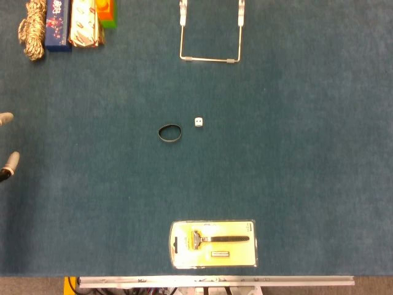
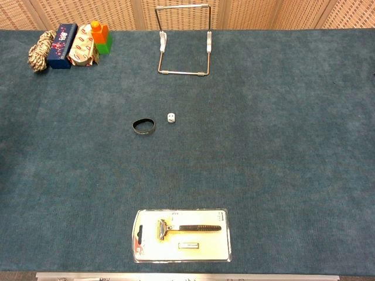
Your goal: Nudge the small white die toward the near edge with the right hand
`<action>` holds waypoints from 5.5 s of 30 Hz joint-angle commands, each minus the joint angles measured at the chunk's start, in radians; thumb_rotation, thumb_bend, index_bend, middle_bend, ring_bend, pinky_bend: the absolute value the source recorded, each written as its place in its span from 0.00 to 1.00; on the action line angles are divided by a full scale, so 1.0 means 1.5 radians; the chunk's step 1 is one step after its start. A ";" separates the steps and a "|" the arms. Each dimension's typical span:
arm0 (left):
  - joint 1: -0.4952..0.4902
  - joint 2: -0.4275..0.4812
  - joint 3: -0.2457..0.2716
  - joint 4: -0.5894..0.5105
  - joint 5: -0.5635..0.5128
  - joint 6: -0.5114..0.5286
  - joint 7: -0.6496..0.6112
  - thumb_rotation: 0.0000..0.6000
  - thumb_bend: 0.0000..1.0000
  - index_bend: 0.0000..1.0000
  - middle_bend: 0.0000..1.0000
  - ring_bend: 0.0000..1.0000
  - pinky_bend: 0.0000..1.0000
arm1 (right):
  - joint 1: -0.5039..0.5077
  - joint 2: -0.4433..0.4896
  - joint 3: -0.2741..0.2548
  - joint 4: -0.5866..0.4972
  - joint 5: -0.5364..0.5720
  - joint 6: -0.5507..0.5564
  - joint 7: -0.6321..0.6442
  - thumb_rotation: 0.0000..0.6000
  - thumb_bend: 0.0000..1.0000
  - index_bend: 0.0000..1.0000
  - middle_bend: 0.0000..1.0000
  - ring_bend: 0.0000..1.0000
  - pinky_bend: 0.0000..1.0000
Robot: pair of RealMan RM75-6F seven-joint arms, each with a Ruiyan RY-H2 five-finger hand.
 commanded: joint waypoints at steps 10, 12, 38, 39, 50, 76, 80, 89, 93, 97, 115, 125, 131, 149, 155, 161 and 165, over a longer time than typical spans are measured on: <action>0.005 0.005 0.004 -0.003 0.005 0.008 -0.013 1.00 0.26 0.27 0.32 0.26 0.17 | 0.002 0.006 -0.004 -0.009 -0.014 0.003 0.011 1.00 0.33 0.34 0.35 0.28 0.17; 0.005 0.006 0.004 -0.003 0.005 0.008 -0.015 1.00 0.26 0.27 0.32 0.26 0.17 | 0.003 0.010 -0.005 -0.014 -0.018 0.003 0.018 1.00 0.33 0.34 0.35 0.28 0.17; -0.009 0.032 0.014 -0.026 0.036 -0.004 -0.022 1.00 0.26 0.27 0.32 0.27 0.17 | 0.305 0.023 0.053 -0.182 -0.077 -0.355 -0.045 1.00 0.77 0.31 0.93 1.00 1.00; -0.009 0.032 0.014 -0.027 0.038 -0.003 -0.022 1.00 0.26 0.27 0.32 0.27 0.17 | 0.320 0.018 0.058 -0.183 -0.061 -0.377 -0.053 1.00 0.82 0.28 0.97 1.00 1.00; -0.009 0.034 0.016 -0.023 0.044 0.000 -0.032 1.00 0.26 0.27 0.32 0.27 0.17 | 0.470 -0.053 0.103 -0.165 0.145 -0.565 -0.158 0.90 1.00 0.19 1.00 1.00 1.00; -0.010 0.031 0.015 -0.018 0.052 0.011 -0.045 1.00 0.26 0.27 0.32 0.27 0.17 | 0.752 -0.179 -0.008 -0.057 0.560 -0.581 -0.361 0.48 1.00 0.25 1.00 1.00 1.00; -0.010 0.031 0.016 -0.019 0.054 0.012 -0.043 1.00 0.26 0.27 0.32 0.27 0.17 | 0.774 -0.195 -0.021 -0.050 0.593 -0.569 -0.372 0.48 1.00 0.25 1.00 1.00 1.00; -0.007 0.033 0.014 -0.024 0.055 0.020 -0.047 1.00 0.26 0.27 0.32 0.27 0.17 | 0.824 -0.249 -0.037 -0.002 0.653 -0.564 -0.389 0.48 1.00 0.25 1.00 1.00 1.00; -0.005 0.033 0.016 -0.023 0.056 0.021 -0.046 1.00 0.26 0.27 0.32 0.27 0.17 | 0.841 -0.268 -0.045 0.022 0.676 -0.569 -0.391 0.47 1.00 0.25 1.00 1.00 1.00; -0.005 0.034 0.015 -0.023 0.055 0.022 -0.050 1.00 0.26 0.27 0.31 0.27 0.17 | 0.854 -0.288 -0.052 0.047 0.693 -0.574 -0.390 0.48 1.00 0.25 1.00 1.00 1.00; 0.001 0.033 0.015 -0.008 0.048 0.025 -0.066 1.00 0.26 0.27 0.31 0.27 0.17 | 0.881 -0.352 -0.069 0.133 0.718 -0.597 -0.371 0.48 1.00 0.25 1.00 1.00 1.00; 0.003 0.031 0.015 -0.005 0.048 0.027 -0.066 1.00 0.26 0.27 0.31 0.27 0.17 | 0.880 -0.338 -0.085 0.105 0.702 -0.594 -0.363 0.47 1.00 0.25 1.00 1.00 1.00; 0.002 0.030 0.015 -0.004 0.050 0.026 -0.065 1.00 0.26 0.27 0.31 0.27 0.17 | 0.872 -0.309 -0.094 0.052 0.678 -0.583 -0.357 0.48 1.00 0.25 1.00 1.00 1.00; 0.006 0.031 0.017 -0.006 0.055 0.034 -0.069 1.00 0.26 0.27 0.31 0.27 0.17 | 0.846 -0.287 -0.089 -0.003 0.619 -0.538 -0.347 0.48 1.00 0.25 1.00 1.00 1.00; 0.006 0.031 0.016 -0.005 0.053 0.032 -0.068 1.00 0.26 0.27 0.31 0.27 0.17 | 0.853 -0.305 -0.087 0.030 0.640 -0.550 -0.351 0.48 1.00 0.25 1.00 1.00 1.00; 0.006 0.030 0.016 -0.006 0.053 0.031 -0.066 1.00 0.26 0.27 0.31 0.27 0.17 | 0.860 -0.322 -0.089 0.055 0.656 -0.566 -0.354 0.48 1.00 0.25 1.00 1.00 1.00; 0.007 0.030 0.017 -0.007 0.052 0.030 -0.065 1.00 0.26 0.27 0.31 0.27 0.17 | 0.862 -0.329 -0.096 0.061 0.659 -0.572 -0.358 0.48 1.00 0.25 1.00 1.00 1.00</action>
